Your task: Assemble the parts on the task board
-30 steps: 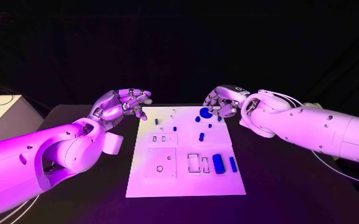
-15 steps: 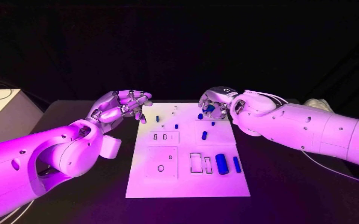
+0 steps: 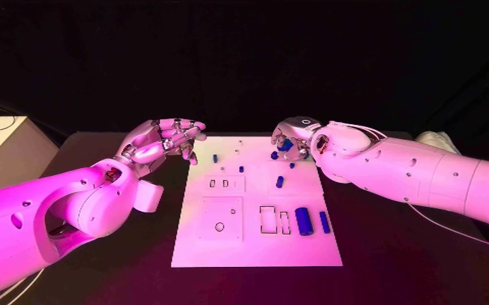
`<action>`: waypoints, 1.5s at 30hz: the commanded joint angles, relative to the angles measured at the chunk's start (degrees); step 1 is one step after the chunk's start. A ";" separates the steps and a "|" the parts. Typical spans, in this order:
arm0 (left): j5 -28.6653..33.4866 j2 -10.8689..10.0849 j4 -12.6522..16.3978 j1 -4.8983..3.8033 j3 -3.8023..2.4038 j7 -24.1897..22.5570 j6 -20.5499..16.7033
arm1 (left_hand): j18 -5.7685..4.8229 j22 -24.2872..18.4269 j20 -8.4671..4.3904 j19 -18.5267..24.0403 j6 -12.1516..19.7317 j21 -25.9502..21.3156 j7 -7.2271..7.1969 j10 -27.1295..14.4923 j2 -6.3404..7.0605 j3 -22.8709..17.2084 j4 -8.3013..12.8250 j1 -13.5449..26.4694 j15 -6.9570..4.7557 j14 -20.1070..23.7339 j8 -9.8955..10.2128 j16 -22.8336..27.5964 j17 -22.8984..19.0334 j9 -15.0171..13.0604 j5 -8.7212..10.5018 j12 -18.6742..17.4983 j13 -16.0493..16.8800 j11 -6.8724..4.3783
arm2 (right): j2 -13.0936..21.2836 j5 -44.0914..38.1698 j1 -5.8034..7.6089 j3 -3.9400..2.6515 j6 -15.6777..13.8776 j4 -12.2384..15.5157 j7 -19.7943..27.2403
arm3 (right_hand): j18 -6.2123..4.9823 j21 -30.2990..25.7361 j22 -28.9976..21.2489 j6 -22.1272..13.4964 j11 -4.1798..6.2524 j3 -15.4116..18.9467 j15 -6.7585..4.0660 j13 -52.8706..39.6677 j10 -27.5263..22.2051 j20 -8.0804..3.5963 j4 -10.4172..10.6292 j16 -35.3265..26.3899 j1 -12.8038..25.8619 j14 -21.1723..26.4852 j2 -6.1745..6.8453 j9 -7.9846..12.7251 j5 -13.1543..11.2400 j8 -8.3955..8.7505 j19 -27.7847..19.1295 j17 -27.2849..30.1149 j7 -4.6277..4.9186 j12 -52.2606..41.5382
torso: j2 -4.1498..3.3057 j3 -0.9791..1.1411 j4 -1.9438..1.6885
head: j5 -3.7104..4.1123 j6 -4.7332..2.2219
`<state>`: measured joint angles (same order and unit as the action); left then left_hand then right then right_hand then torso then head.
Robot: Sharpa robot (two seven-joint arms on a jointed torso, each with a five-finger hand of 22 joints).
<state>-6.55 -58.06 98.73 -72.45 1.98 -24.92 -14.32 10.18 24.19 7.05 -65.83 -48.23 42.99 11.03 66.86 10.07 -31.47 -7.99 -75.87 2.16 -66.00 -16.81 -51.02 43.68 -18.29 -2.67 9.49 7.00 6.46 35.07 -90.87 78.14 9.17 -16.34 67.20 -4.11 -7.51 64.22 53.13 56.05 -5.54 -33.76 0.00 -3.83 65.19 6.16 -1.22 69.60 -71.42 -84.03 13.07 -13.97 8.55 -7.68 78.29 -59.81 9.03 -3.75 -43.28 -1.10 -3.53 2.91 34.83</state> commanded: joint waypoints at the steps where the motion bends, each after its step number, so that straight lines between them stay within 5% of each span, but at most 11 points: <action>1: -0.43 -0.10 0.19 -0.19 -0.04 -0.25 1.09 | 0.16 0.15 0.07 0.59 0.54 0.48 0.05 -0.52 -0.18 -0.27 -0.16 0.62 0.04 0.55 0.41 0.06 0.08 -0.10 -0.17 -0.31 0.08 0.19 | -0.17 -1.59 -0.09 0.00 2.08 -0.29 -1.27 | 1.01 0.27 0.22 -0.10 0.00 0.21 0.34 -0.06 -0.46 -0.09 0.18 0.36 -0.05 -1.40 0.32 -0.13 -0.20 0.18 0.53 -0.22 0.09 0.19 | -0.35 -0.01 -0.15 | -0.03 0.04; 14: -0.54 -0.20 0.30 -0.52 -0.04 -0.10 0.94 | 0.16 0.23 0.09 0.67 0.60 0.59 0.07 -0.59 -0.17 -0.28 -0.18 0.67 0.07 0.64 0.44 0.11 0.09 -0.12 -0.17 -0.34 0.10 0.22 | -0.70 -1.77 -0.23 0.02 2.54 -1.42 -1.82 | 1.21 1.21 1.55 0.71 -0.03 0.07 0.37 -0.35 0.22 -0.07 0.50 1.28 -0.46 -1.39 -0.32 -0.63 0.06 -0.31 0.97 -0.79 0.19 -0.04 | -0.80 -0.16 -0.44 | -0.06 0.25; 24: -0.63 -0.24 0.40 -0.82 -0.05 0.05 0.86 | 0.16 0.27 0.11 0.72 0.62 0.65 0.09 -0.63 -0.16 -0.29 -0.20 0.71 0.09 0.70 0.46 0.15 0.09 -0.13 -0.17 -0.36 0.11 0.24 | -1.38 -1.73 -0.24 0.02 3.14 -1.87 -1.63 | 1.25 1.52 2.02 1.03 0.08 -0.12 0.31 -0.54 1.02 -0.09 0.85 1.69 -0.44 -1.33 -0.66 -0.91 0.16 -0.52 1.09 -0.96 0.15 -0.20 | -1.14 -0.15 -0.33 | -0.26 0.38; 35: -0.71 -0.30 0.41 -0.98 -0.05 0.27 0.85 | 0.16 0.27 0.11 0.72 0.62 0.65 0.09 -0.63 -0.16 -0.29 -0.20 0.71 0.09 0.70 0.46 0.15 0.09 -0.13 -0.17 -0.36 0.11 0.24 | -2.19 -1.35 -0.42 0.05 2.54 -2.23 -1.41 | 1.27 1.68 2.27 1.25 0.20 -0.24 0.23 -0.68 1.63 -0.14 1.14 1.95 -0.36 -1.29 -0.87 -1.12 0.16 -0.67 1.13 -1.05 0.05 -0.27 | -1.54 -0.27 -0.69 | -0.25 0.53; 39: -0.72 -0.28 0.31 -0.99 -0.05 0.44 0.91 | 0.17 0.36 0.14 0.84 0.66 0.78 0.11 -0.69 -0.19 -0.33 -0.22 0.74 0.11 0.79 0.49 0.21 0.09 -0.16 -0.17 -0.38 0.13 0.26 | -2.26 -1.10 -0.44 0.05 1.73 -2.22 -1.42 | 1.33 1.94 2.66 1.36 0.21 -0.20 0.21 -0.74 1.88 -0.17 1.54 2.19 -0.04 -1.26 -0.98 -1.28 -0.10 -0.76 1.22 -1.17 0.08 -0.20 | -1.53 -0.22 -0.50 | -0.43 0.58; 45: -0.72 -0.30 0.24 -1.01 -0.05 0.68 1.03 | 0.17 0.36 0.14 0.84 0.66 0.78 0.11 -0.69 -0.19 -0.33 -0.22 0.74 0.11 0.79 0.49 0.21 0.09 -0.16 -0.17 -0.38 0.13 0.26 | -2.27 -1.63 -0.44 0.05 0.16 -2.10 -1.73 | 1.51 3.05 4.34 3.78 1.28 -1.68 -0.64 -1.70 5.28 -0.75 1.39 3.13 -1.91 -1.20 -3.30 -2.81 -1.16 -2.67 1.56 -1.54 -1.01 -0.83 | -1.62 -0.20 -0.50 | -0.40 0.54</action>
<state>-6.85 -58.37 98.94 -73.38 1.96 -24.18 -14.33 10.17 24.50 7.06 -65.41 -48.02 43.65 11.24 66.66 9.84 -31.63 -8.15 -75.65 2.18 -65.61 -16.59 -51.02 43.70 -18.37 -2.66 9.49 7.07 6.66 32.86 -91.79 77.76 9.21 -14.65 65.06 -5.46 -6.96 67.08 57.33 59.43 -4.51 -35.00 -0.25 -5.17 69.84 5.56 0.25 72.62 -73.07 -83.99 10.63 -16.59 7.50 -10.12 79.71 -61.33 8.18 -4.20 -44.82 -1.32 -4.06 2.53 35.37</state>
